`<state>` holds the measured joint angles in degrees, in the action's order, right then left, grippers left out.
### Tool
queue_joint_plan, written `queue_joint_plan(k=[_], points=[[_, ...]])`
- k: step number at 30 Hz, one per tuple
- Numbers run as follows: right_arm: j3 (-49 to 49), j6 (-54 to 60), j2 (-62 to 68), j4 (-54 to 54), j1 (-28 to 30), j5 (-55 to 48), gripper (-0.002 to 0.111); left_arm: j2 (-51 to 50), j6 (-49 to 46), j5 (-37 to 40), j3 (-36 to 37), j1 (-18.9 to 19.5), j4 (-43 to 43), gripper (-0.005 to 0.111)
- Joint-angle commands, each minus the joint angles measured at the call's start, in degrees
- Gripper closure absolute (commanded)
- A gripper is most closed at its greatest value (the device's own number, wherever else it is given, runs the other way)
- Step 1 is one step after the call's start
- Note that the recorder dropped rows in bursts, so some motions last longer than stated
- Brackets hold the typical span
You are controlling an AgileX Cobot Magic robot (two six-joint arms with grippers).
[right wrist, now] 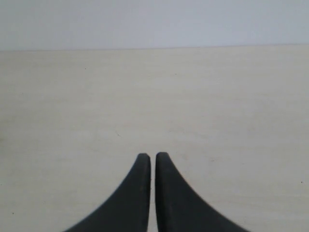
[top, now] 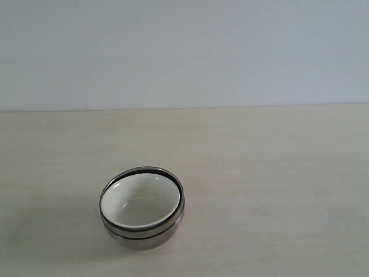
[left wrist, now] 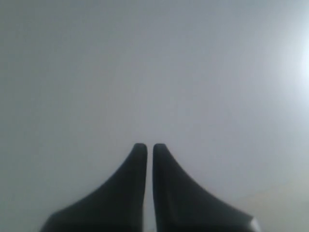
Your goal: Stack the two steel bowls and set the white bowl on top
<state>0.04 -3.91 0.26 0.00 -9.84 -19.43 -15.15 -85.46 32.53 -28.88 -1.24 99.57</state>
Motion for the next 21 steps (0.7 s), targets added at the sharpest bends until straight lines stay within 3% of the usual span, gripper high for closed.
queue_joint_plan(k=[1,11,21], points=[[0.0,0.0,-0.3,-0.6,0.0,0.2,0.108,5.8,-0.2,0.3,0.2,2.4,0.4,0.102],[0.0,0.0,-0.3,-0.6,0.0,0.2,0.108,13.4,-3.3,-3.3,1.9,6.7,-1.6,0.102],[0.0,0.0,-0.3,-0.6,0.0,0.2,0.108,15.2,-6.7,-22.3,14.5,6.7,-1.5,0.102]])
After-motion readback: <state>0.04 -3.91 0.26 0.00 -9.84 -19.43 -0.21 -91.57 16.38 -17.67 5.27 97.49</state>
